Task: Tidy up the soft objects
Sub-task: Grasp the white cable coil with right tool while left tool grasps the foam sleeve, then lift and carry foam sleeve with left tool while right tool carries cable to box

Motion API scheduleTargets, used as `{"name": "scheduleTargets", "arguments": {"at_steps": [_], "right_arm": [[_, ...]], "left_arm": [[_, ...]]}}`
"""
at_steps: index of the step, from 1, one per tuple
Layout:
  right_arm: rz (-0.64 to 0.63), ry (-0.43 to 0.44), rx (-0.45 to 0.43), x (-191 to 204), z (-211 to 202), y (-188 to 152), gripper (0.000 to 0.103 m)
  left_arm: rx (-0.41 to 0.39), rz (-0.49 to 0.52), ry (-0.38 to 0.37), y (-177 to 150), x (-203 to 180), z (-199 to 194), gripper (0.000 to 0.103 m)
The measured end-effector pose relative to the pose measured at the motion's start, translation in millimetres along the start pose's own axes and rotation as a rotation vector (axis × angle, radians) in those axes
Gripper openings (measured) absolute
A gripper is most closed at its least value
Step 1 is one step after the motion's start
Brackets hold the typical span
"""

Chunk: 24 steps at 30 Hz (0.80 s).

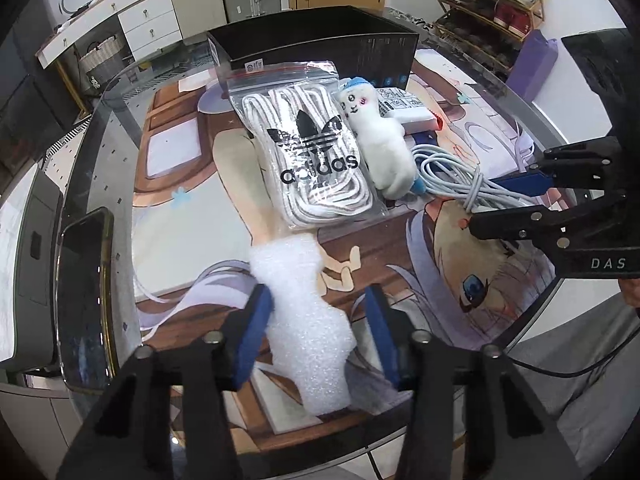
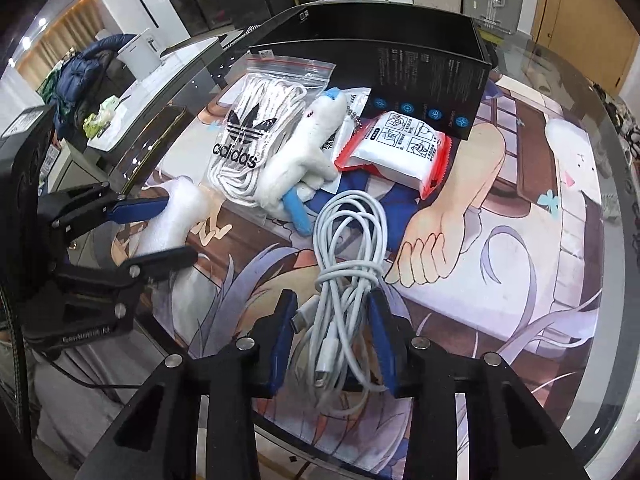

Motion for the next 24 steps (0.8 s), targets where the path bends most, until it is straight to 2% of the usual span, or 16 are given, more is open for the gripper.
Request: {"name": "scheduleTargets", "arguments": {"at_steps": [1, 2, 9, 16, 24], "right_arm": [[-0.01, -0.008, 0.0, 1, 0, 1, 0.034], [-0.017, -0.012, 0.0, 1, 0, 1, 0.033], [-0.026, -0.01, -0.019, 3, -9, 3, 0.028], [-0.029, -0.005, -0.024, 3, -16, -2, 0.027], [-0.029, -0.019, -0.087, 5, -43, -2, 0.027]], "left_arm": [[-0.002, 0.0, 0.003, 0, 0, 0, 0.038], [-0.004, 0.001, 0.006, 1, 1, 0, 0.036], [-0.041, 0.054, 0.034, 2, -4, -9, 0.036], [-0.05, 0.055, 0.002, 3, -10, -17, 0.035], [-0.089, 0.057, -0.022, 8, -19, -32, 0.035]]}}
Point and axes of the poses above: each gripper's, at about its wrist camera, not at the fingertips, and z roughly the way its jaws point, x to its left, y to its top, the point moved 8 cm from there along z, roughly the way its jaws point, and after that the axes turned 8 degrees about -z, right-handed, at the moved point
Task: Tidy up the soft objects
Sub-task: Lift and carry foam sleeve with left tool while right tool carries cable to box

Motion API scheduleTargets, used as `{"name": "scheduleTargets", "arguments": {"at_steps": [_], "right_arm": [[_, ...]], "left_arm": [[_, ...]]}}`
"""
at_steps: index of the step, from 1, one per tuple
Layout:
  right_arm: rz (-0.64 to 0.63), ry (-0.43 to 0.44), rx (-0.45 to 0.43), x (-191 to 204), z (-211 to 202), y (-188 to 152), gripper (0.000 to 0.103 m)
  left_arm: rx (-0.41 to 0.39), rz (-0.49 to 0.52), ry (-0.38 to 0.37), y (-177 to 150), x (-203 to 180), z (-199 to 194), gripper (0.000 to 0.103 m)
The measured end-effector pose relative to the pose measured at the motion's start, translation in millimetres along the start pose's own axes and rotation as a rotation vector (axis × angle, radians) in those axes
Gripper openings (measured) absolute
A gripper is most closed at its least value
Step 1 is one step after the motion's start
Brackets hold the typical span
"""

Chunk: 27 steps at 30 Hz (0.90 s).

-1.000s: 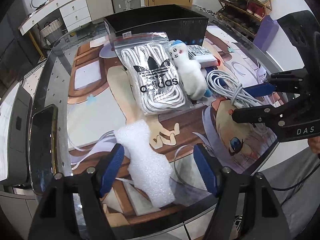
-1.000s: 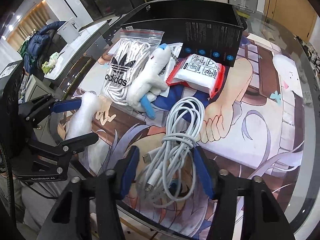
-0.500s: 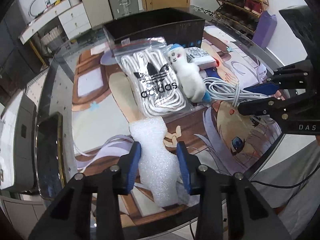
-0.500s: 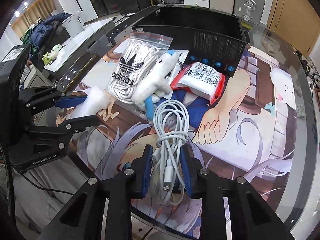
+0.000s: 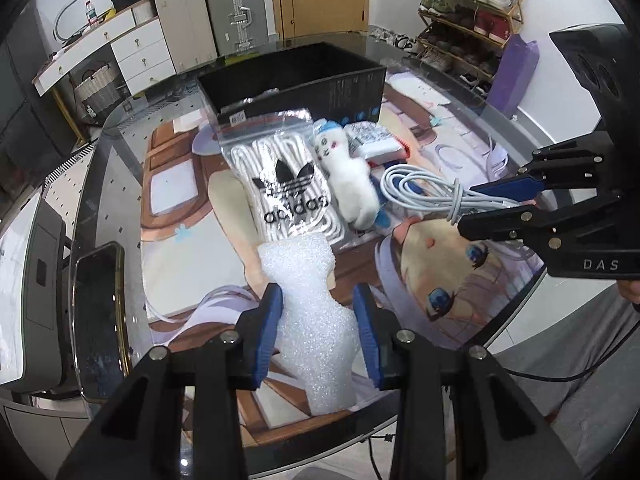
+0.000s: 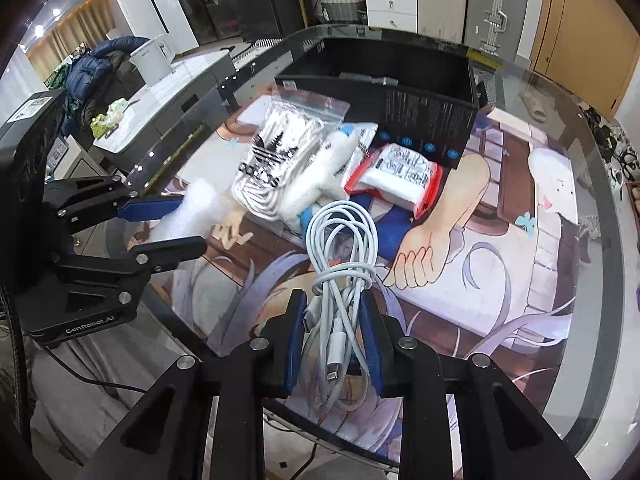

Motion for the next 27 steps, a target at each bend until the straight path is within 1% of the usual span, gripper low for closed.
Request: {"name": "scheduleTargets", "arguments": {"at_steps": [5, 8, 11, 19, 21, 24, 27], "right_arm": [[-0.003, -0.003, -0.027, 4, -9, 6, 0.027], [-0.014, -0.023, -0.045, 6, -14, 11, 0.027], [-0.005, -0.015, -0.068, 5, -20, 17, 0.027], [0.004, -0.035, -0.152, 3, -46, 41, 0.027], [-0.002, -0.05, -0.179, 3, -52, 50, 0.027], [-0.013, -0.099, -0.223, 1, -63, 66, 0.027], [-0.01, -0.123, -0.259, -1, -70, 81, 0.027]], "left_arm": [[-0.04, 0.001, -0.005, 12, -6, -10, 0.035], [-0.058, -0.008, -0.003, 21, -7, -14, 0.035], [-0.074, -0.013, -0.009, 29, -10, -18, 0.035], [-0.138, -0.04, -0.015, 53, -8, -32, 0.035], [-0.161, -0.049, -0.003, 61, -6, -37, 0.035], [-0.207, -0.071, 0.023, 76, -1, -43, 0.035], [-0.242, -0.103, 0.026, 91, 4, -46, 0.035]]}}
Point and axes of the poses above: each gripper's, at about its wrist camera, not at the fingertips, and z roughly the way its jaws point, x to its left, y to its top, the point moved 8 cm from there along z, roughly the way its jaws point, and after that the axes turned 8 degrees about -z, right-handed, at the moved point
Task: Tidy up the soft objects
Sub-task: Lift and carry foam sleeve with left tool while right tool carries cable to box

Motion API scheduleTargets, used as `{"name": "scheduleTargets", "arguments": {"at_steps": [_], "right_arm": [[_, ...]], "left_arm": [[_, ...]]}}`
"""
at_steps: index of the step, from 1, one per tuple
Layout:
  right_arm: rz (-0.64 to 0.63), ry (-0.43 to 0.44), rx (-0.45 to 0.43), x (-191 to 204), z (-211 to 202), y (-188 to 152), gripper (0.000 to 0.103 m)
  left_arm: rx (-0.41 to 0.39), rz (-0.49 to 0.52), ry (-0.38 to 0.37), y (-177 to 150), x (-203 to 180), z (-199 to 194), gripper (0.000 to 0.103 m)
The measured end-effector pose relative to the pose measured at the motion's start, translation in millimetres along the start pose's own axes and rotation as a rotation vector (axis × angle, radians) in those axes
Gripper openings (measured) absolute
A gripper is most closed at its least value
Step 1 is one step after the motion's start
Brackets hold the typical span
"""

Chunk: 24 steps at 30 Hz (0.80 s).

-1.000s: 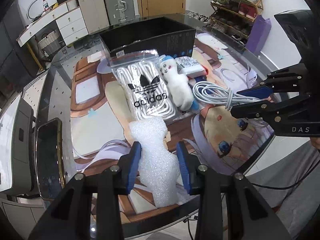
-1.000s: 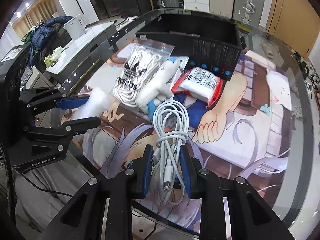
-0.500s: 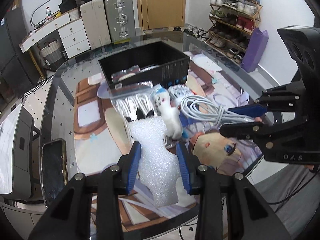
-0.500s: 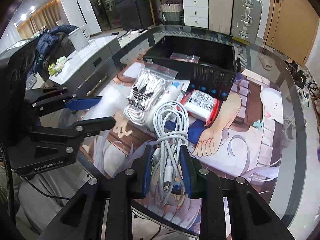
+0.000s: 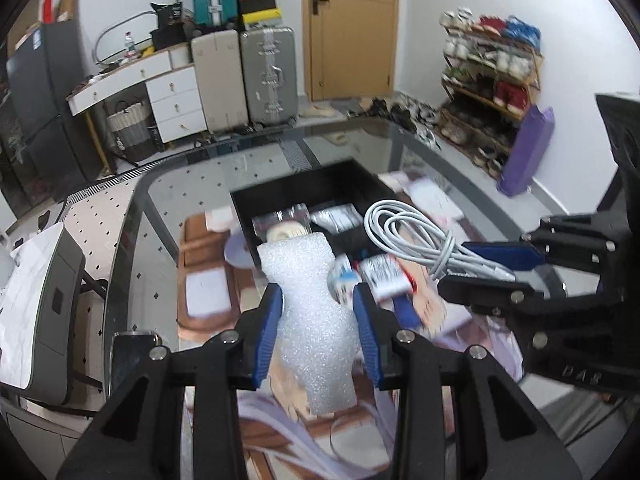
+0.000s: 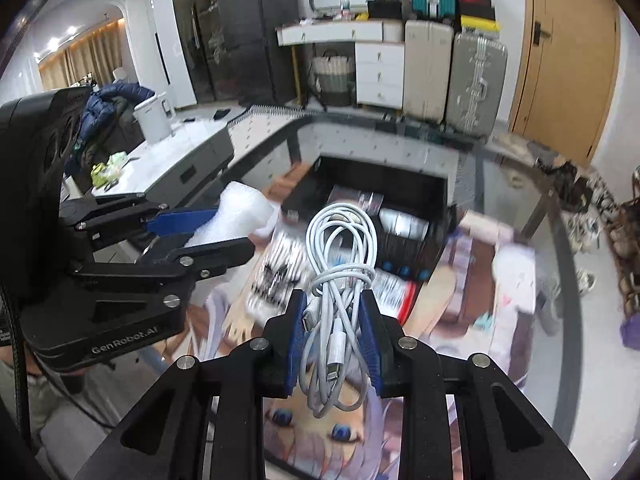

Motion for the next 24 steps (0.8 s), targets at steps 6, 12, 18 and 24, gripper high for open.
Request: {"name": "scheduleTargets", "arguments": {"at_steps": [6, 12, 18, 24], "right_arm": [[0.036, -0.035, -0.057, -19, 7, 29, 0.027], [0.092, -0.056, -0.098, -45, 24, 51, 0.027], [0.152, -0.047, -0.133, -64, 46, 66, 0.027], [0.176, -0.067, -0.155, -79, 70, 73, 0.027]], "left_arm": [[-0.056, -0.047, 0.022, 29, 9, 13, 0.035], [-0.063, -0.106, 0.041, 45, 22, 34, 0.035], [-0.087, -0.154, 0.069, 61, 35, 56, 0.035], [-0.087, -0.203, 0.06, 67, 41, 78, 0.035]]}}
Point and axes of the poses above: each gripper's, at about its wrist camera, not at the fingertips, and z roughly the way its jaws point, x to its left, y to its top, the point moved 8 cm from there along z, roughly the way its jaws point, and after that the axes turned 8 degrees about -z, right-handed, at the moved point
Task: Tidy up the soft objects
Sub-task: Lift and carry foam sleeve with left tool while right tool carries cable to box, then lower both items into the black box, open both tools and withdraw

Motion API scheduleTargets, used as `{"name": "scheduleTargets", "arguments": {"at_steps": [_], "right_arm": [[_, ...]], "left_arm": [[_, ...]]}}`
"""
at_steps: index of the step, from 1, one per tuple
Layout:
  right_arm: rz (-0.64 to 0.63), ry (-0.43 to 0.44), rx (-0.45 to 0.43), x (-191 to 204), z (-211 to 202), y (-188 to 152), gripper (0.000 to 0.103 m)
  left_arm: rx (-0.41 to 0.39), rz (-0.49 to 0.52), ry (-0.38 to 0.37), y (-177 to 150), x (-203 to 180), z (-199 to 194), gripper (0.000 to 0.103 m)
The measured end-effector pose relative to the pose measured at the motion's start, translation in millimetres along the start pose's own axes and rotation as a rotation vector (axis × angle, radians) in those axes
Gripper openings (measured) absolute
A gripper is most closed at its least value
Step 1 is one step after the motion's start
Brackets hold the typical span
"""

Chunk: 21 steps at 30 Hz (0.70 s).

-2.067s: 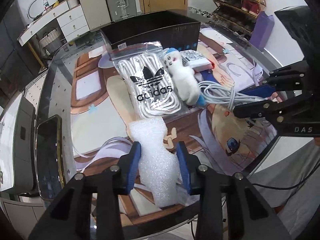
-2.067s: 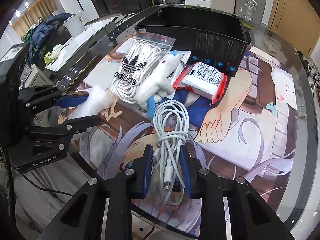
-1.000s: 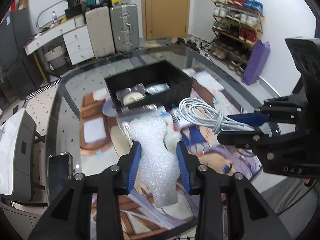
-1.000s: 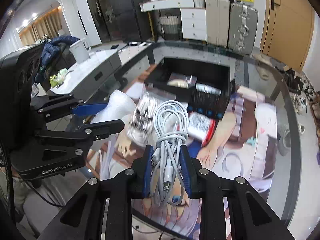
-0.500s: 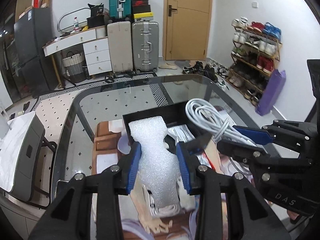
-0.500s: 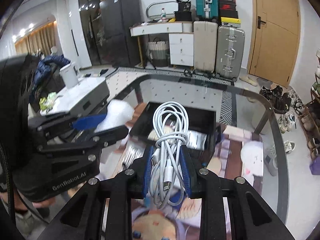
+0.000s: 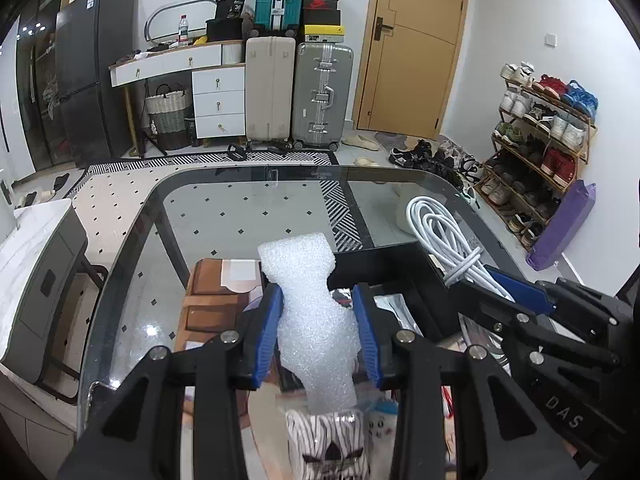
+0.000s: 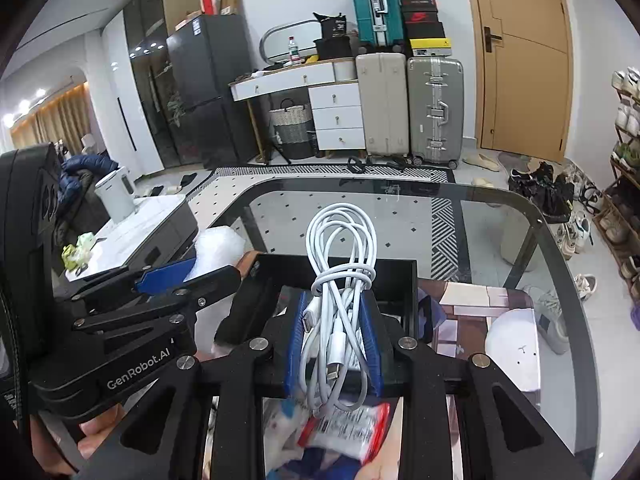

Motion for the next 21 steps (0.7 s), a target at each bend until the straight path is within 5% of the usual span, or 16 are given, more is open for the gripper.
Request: {"name": "scheduleTargets", "arguments": {"at_steps": [21], "right_arm": [[0.029, 0.011, 0.097, -12, 67, -16, 0.027]], "left_arm": [[0.117, -0.024, 0.052, -23, 0, 57, 0.035]]}}
Point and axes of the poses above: each gripper's, at about its wrist camera, not at the fingertips, and z roughly the way its jaws point, x to its left, y to its top, the point moved 8 cm from there along z, roughly the way its jaws point, and after that the axes turned 8 degrees about -z, right-handed, at the moved point
